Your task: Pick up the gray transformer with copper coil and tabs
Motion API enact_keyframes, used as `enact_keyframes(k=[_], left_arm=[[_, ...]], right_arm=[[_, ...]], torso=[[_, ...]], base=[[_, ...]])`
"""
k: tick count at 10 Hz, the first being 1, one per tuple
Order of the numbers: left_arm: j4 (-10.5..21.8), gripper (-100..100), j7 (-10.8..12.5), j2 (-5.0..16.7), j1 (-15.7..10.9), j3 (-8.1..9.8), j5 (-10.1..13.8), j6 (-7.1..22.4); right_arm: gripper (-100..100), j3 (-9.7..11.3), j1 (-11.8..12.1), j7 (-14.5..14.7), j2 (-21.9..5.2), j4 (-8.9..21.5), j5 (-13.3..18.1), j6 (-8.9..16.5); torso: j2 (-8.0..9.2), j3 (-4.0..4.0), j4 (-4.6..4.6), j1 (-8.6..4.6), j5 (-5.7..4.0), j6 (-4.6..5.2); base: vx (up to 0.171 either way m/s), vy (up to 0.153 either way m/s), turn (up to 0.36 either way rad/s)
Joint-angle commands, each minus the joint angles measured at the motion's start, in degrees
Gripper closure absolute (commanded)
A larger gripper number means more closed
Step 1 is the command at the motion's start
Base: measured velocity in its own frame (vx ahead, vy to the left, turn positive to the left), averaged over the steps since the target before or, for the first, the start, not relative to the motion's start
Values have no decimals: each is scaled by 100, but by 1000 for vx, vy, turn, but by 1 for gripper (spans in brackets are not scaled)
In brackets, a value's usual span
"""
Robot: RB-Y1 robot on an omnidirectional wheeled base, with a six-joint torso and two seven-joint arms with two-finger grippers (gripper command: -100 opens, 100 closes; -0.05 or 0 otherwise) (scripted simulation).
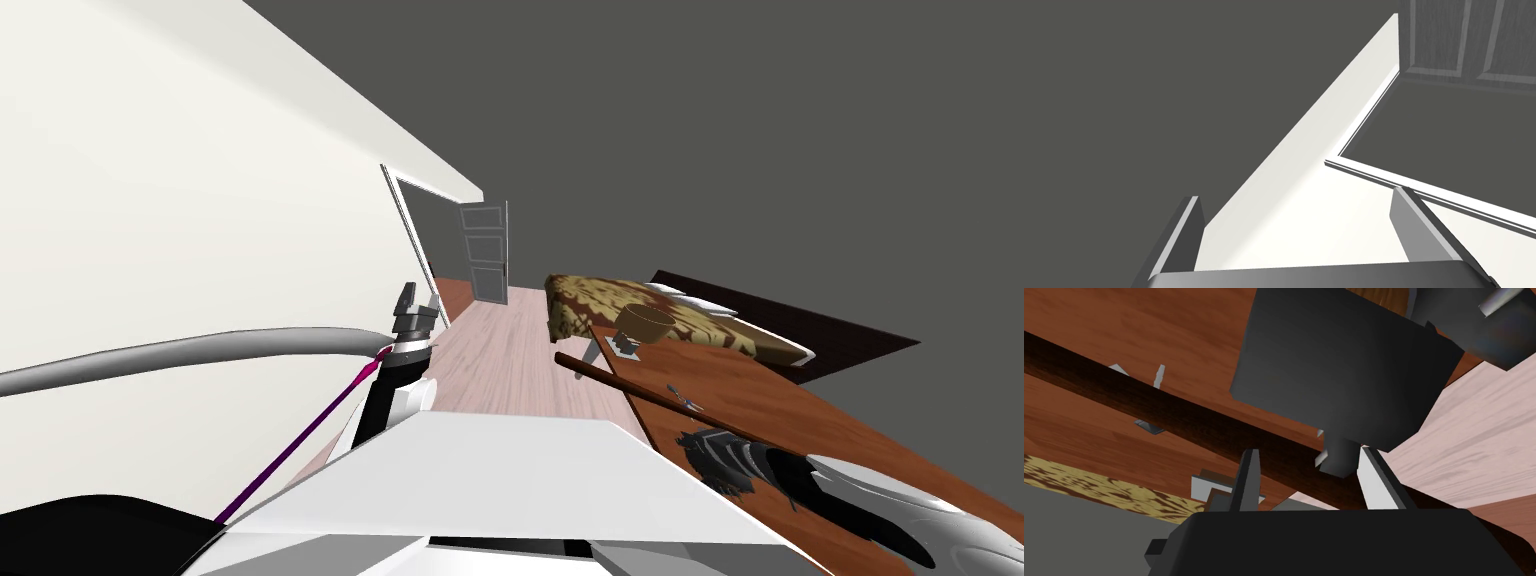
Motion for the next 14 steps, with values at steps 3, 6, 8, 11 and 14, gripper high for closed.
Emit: enact_keyframes(k=[3,6,8,11,14], left_arm=[[0,0,0,0,0,0,0,0],[0,0,0,0,0,0,0,0],[0,0,0,1,2,2,0,0],[-1,0,0,1,2,1,0,0],[0,0,0,0,0,0,0,0]], right_arm=[[100,-1,2,-6,0,4,-2,1],[100,-287,289,-237,-89,-283,284,268],[100,-297,524,-237,-89,-566,402,268],[100,-601,915,-398,-84,-1056,846,392],[100,-887,1216,-559,-78,-1518,1158,515]], torso=[[-5,-3,-1,-6,-2,-3],[-7,-4,-1,-3,1,-4],[-45,-26,-11,-49,-5,6],[-39,-24,-12,-18,-26,-2],[-45,-28,-10,-29,-70,-48]], base=[[-1,2,0],[38,-42,-111],[120,-73,-141],[81,-25,-191],[64,-35,-107]])
